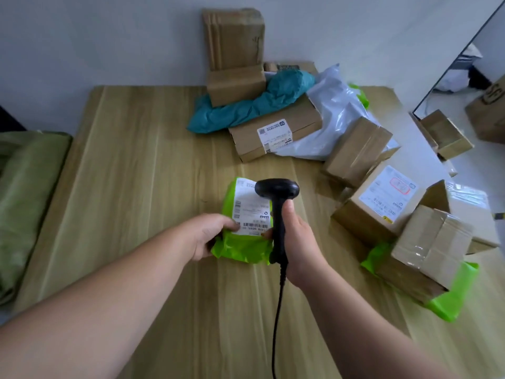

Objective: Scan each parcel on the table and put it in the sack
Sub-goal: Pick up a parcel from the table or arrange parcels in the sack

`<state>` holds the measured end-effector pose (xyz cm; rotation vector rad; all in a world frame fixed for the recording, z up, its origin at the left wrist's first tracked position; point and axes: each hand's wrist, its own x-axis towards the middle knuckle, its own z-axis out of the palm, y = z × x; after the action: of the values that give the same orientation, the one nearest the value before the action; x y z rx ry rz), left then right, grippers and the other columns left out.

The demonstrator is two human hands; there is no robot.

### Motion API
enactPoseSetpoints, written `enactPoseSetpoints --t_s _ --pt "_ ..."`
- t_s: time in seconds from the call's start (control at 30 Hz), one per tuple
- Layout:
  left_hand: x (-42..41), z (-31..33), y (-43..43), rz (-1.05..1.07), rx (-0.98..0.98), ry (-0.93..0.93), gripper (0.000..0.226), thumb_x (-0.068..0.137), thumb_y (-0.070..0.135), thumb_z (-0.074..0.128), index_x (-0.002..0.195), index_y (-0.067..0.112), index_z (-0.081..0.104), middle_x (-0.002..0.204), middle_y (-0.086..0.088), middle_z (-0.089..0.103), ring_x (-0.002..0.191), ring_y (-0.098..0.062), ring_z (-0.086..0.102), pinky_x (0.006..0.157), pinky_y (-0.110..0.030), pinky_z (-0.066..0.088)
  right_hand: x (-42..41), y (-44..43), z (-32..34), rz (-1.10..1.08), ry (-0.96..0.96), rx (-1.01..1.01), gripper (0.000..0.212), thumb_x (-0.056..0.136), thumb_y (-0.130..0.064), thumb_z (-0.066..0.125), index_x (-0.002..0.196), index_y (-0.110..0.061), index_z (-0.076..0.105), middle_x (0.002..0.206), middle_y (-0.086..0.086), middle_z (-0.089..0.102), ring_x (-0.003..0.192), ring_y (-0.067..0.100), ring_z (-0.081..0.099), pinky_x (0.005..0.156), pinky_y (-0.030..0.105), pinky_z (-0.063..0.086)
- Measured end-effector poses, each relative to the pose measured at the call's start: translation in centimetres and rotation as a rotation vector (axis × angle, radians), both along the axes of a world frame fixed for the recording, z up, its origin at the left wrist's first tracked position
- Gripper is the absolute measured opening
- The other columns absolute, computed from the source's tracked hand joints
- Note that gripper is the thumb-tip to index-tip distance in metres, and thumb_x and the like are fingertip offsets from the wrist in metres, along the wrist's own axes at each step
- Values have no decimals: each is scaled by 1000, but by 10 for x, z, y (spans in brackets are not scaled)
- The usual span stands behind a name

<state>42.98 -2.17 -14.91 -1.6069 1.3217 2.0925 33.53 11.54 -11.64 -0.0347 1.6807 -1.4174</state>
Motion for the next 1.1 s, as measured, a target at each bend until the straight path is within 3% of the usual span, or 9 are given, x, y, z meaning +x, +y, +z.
enactPoseSetpoints --t_s 0.1,0.23,0.3,0.37,0.5,0.63,0.77,0.97,1.1 --pt "22 17 -8 30 2 48 16 87 7 60 103 7 66 95 -10 71 78 -21 67 66 -27 55 6 -6 16 47 17 -44 59 95 -64 42 103 -13 71 67 2 68 52 16 62 44 24 44" --pt "61 52 -34 115 -208 113 26 80 -1 67 104 9 66 91 -8 71 72 -19 64 58 -24 49 22 -21 47 167 148 -25 59 93 -67 43 98 -13 64 64 1 65 54 23 50 44 26 38" --pt "85 73 -52 198 -297 126 26 79 -4 67 100 11 64 87 -5 70 69 -17 63 52 -21 46 33 -30 67 208 142 -40 59 93 -67 44 105 -12 62 62 4 64 60 26 57 44 24 40" --pt "110 94 -72 261 -371 136 24 79 -5 67 93 14 61 84 -3 68 66 -14 62 46 -19 44 48 -40 89 246 89 -78 68 91 -70 44 113 -7 60 59 5 60 53 26 59 44 24 40" --pt "160 128 -106 383 -479 156 27 78 -8 68 86 14 55 82 -3 65 68 -15 61 52 -25 45 86 -60 125 330 43 -94 78 89 -74 43 118 -3 59 60 6 57 42 20 48 46 25 37" --pt "205 147 -129 428 -535 172 33 76 -8 69 102 9 59 97 -10 67 79 -25 64 74 -35 54 128 -83 154 400 47 -121 67 93 -68 43 101 -6 65 59 4 55 41 16 44 49 28 37" --pt "243 155 -143 449 -541 219 37 78 -10 67 111 7 62 100 -10 67 74 -21 64 58 -26 47 165 -104 171 460 38 -133 64 94 -67 42 99 -7 64 59 3 54 41 15 43 47 27 40" --pt "297 156 -166 493 -546 209 41 79 -5 68 117 7 59 107 -11 68 84 -25 63 61 -26 47 216 -135 184 505 70 -130 64 94 -67 42 97 -8 65 59 3 54 41 15 42 47 26 42" --pt "325 152 -185 509 -542 230 37 79 -6 68 112 9 60 101 -8 67 72 -17 63 52 -25 44 244 -154 184 522 77 -120 65 93 -69 42 99 -8 65 60 3 54 41 15 43 47 27 42"
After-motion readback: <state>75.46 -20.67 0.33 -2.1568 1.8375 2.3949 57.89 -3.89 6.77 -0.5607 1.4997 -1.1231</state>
